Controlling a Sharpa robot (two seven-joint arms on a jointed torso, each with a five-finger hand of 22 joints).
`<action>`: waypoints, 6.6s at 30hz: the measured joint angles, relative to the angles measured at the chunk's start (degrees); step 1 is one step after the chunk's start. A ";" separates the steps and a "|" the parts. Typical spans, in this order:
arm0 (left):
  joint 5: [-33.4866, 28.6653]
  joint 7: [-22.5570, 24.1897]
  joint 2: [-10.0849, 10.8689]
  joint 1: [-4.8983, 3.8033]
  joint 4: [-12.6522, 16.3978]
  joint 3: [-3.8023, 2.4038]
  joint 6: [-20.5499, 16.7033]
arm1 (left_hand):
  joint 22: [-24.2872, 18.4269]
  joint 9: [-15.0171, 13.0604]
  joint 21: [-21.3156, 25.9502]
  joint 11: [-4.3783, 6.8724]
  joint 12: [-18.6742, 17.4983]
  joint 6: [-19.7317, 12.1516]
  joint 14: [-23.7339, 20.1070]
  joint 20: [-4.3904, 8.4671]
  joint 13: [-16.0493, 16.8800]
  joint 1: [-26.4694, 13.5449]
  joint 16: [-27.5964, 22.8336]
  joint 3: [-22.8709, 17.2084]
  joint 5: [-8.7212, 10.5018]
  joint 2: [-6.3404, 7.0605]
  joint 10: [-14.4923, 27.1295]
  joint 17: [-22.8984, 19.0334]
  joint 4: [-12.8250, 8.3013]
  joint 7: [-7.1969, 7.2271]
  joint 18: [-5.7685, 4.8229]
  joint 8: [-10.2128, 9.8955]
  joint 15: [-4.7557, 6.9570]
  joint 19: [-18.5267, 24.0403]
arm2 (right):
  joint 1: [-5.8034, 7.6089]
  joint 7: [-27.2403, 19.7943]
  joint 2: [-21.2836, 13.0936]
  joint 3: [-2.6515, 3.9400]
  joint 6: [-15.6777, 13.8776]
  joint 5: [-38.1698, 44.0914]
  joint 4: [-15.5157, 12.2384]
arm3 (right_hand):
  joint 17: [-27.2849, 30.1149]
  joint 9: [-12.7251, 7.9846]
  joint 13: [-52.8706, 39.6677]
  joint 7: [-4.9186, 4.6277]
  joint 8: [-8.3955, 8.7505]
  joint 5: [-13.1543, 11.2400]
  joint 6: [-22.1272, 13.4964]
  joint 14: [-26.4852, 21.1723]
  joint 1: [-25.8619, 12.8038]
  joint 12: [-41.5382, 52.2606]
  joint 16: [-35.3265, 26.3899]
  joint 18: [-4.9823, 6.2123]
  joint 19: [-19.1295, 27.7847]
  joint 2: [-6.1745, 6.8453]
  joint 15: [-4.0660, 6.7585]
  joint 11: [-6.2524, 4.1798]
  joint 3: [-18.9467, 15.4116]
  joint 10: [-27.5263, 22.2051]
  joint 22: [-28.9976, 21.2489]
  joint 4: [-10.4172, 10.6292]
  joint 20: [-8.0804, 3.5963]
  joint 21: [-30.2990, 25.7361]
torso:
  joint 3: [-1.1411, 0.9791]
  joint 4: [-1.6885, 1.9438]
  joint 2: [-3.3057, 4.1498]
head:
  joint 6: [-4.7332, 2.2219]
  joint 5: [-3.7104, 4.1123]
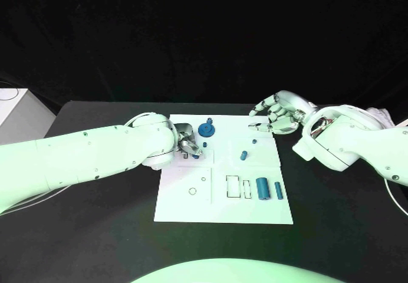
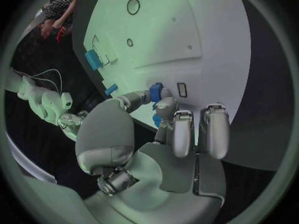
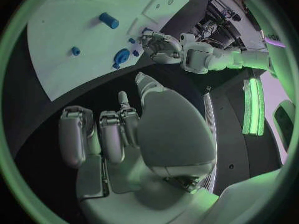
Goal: Assemble the parts on the task board
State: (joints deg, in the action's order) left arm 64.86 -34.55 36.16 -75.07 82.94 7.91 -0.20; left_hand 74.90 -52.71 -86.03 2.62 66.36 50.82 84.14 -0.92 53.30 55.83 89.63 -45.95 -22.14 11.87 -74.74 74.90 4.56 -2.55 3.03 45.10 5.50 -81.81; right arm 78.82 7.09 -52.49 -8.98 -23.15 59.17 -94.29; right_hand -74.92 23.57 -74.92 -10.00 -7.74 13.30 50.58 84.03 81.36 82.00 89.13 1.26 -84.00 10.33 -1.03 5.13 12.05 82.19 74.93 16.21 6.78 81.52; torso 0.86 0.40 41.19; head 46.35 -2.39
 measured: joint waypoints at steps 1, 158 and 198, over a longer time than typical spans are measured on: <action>0.00 0.00 -0.02 0.00 -0.02 0.00 0.02 | 0.00 0.00 0.00 0.00 0.00 0.00 0.00 0.00 0.00 0.00 0.00 0.00 0.00 0.00 0.00 0.00 0.00 0.00 0.00 0.00 0.00 0.00 | 0.00 0.00 0.00 0.00 0.00 0.00 0.00 | -0.02 0.00 0.00 0.00 0.00 0.00 0.00 0.00 0.00 0.00 0.00 0.00 0.00 0.00 0.00 0.00 0.00 0.00 0.00 0.00 0.00 0.00 | 0.00 0.00 0.00 | -0.01 0.00; -0.50 -0.16 -2.63 -0.26 -5.11 -0.58 5.45 | 0.00 -2.01 -0.62 0.78 0.54 4.44 -0.22 0.10 0.93 -1.44 0.00 11.77 0.72 -1.13 -0.92 0.02 5.54 2.19 0.00 -0.66 0.22 -1.53 | -0.03 -1.09 -0.46 0.01 0.19 -0.33 -0.21 | -0.01 -0.40 0.02 0.23 -1.68 4.22 -0.99 0.00 -8.52 -0.22 -0.67 0.01 0.00 -0.22 0.00 0.01 -5.15 -0.42 0.00 0.55 0.00 -1.82 | -0.02 -0.08 0.01 | 1.04 0.49; -2.67 0.03 -2.68 -0.41 -5.37 -0.74 6.11 | 0.04 -1.64 0.44 0.03 -1.13 3.03 -0.21 -0.01 -1.32 6.47 0.00 16.67 2.40 -4.28 0.63 0.03 7.21 1.42 0.00 -1.01 0.21 -0.57 | -0.01 -1.07 -0.61 0.00 0.41 -0.46 -0.30 | 0.01 -0.39 -0.02 0.23 -1.67 4.80 -0.99 0.00 -8.75 -0.22 -0.67 0.00 0.00 -0.45 0.00 0.01 -5.64 -0.41 -0.02 0.39 0.00 -2.03 | -0.07 -0.05 0.00 | 1.25 0.68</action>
State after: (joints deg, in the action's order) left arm 62.19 -34.52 33.48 -75.48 77.57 7.18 5.92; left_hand 74.94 -54.34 -85.59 2.65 65.23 53.85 83.93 -0.93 51.97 62.30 89.63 -29.28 -19.74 7.59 -74.12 74.93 11.76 -1.13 3.03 44.10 5.71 -82.38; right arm 78.81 6.02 -53.10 -8.98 -22.74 58.71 -94.59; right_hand -74.91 23.18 -74.94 -9.76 -9.41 18.10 49.59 84.03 72.61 81.78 88.46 1.26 -84.00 9.88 -1.03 5.14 6.41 81.78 74.91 16.61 6.78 79.50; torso 0.79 0.35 41.19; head 47.59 -1.71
